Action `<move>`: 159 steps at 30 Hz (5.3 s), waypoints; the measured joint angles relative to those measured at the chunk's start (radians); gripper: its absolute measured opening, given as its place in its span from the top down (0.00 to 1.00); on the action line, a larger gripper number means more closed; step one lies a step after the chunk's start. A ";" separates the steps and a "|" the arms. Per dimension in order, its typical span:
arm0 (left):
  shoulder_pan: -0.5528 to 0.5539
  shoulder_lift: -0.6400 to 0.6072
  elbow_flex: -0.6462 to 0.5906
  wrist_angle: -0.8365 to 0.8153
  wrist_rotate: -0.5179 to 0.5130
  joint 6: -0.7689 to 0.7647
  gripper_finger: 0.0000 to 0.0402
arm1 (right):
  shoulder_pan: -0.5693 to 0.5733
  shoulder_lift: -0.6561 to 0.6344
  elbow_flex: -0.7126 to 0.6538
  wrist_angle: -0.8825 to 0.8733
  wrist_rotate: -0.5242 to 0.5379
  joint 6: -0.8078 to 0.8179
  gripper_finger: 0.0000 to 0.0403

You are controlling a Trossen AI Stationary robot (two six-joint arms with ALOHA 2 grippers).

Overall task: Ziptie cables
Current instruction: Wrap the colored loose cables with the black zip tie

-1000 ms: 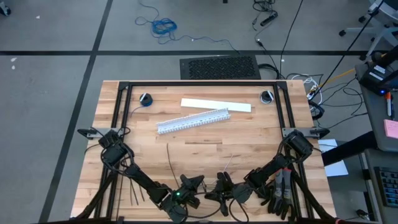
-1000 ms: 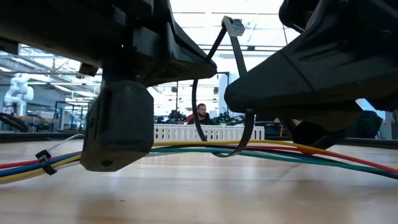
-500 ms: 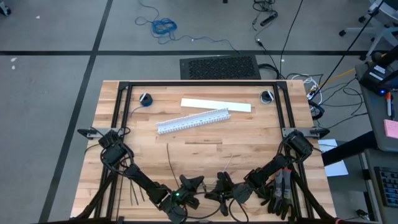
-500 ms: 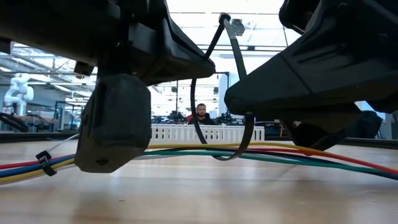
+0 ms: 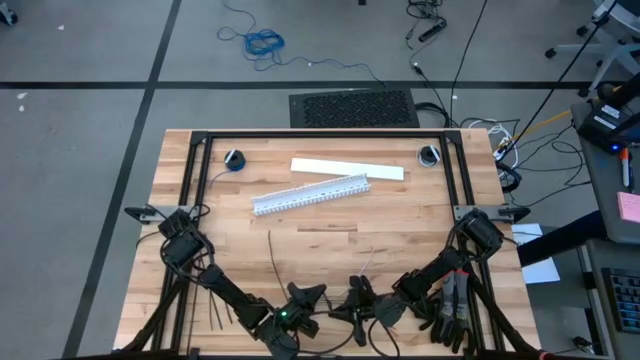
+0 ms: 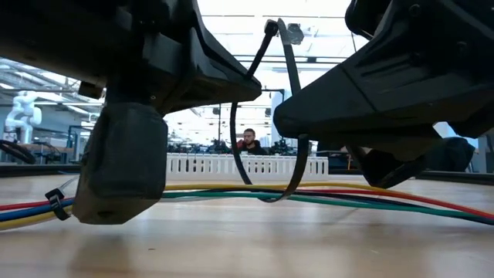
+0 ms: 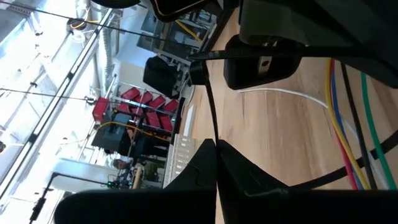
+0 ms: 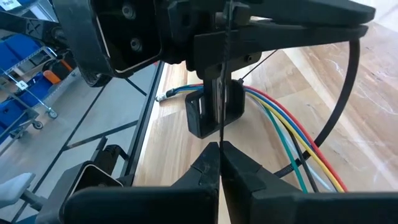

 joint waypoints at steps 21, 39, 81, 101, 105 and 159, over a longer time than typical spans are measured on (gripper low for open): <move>0.008 0.000 0.002 0.008 0.000 0.010 1.00 | -0.007 0.000 0.000 -0.016 -0.039 0.013 1.00; 0.008 0.000 0.016 -0.002 0.000 0.034 1.00 | -0.008 0.000 0.000 -0.016 -0.023 0.008 1.00; 0.008 0.000 0.016 -0.021 0.000 0.026 1.00 | 0.001 0.000 0.000 -0.016 -0.021 0.015 1.00; -0.001 0.001 0.016 -0.028 -0.001 0.026 1.00 | -0.007 0.000 0.000 0.028 -0.021 -0.011 1.00; -0.007 0.001 0.016 -0.038 0.000 0.026 1.00 | -0.007 0.000 0.000 0.029 0.003 -0.015 1.00; -0.037 0.002 0.063 -0.316 -0.056 0.420 1.00 | -0.075 -0.015 0.000 0.045 0.030 0.048 1.00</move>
